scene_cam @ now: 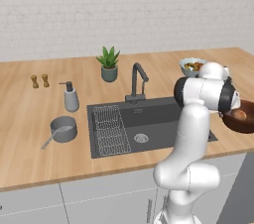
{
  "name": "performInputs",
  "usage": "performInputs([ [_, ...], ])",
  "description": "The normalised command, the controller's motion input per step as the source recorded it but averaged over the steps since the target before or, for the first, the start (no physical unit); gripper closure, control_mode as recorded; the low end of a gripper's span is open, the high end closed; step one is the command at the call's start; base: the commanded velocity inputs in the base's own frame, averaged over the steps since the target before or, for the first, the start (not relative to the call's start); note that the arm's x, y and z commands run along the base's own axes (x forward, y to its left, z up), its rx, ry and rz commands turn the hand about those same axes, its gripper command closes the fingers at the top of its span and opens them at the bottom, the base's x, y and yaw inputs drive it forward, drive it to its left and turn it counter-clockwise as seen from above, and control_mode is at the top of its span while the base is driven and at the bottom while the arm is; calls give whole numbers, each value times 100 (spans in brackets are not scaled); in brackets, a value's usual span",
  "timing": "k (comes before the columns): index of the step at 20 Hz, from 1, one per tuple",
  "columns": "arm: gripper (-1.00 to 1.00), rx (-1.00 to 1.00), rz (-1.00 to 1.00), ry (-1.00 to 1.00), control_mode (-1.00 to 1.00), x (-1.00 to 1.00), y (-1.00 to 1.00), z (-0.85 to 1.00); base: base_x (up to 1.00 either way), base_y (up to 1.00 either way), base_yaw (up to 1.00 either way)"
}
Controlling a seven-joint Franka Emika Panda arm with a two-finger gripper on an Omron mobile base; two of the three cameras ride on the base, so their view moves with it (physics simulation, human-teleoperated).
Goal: Pick the onion from the sink and place it in the bowl. Then pick the bowl and place it in the microwave. Then close the microwave door and press the start button.
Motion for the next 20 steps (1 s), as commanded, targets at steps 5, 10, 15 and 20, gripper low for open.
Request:
performInputs([
  [5, 100, 0, 1, 2, -100, 0, 0, -1, 0, 0, 0],
  [10, 100, -4, 9, -3, -100, -35, 12, 25, 0, 0, 0],
  [15, 100, -17, 31, -20, -100, -50, 22, 52, 0, 0, 0],
  [20, 100, -17, 36, -14, -100, -37, 17, 50, 0, 0, 0],
])
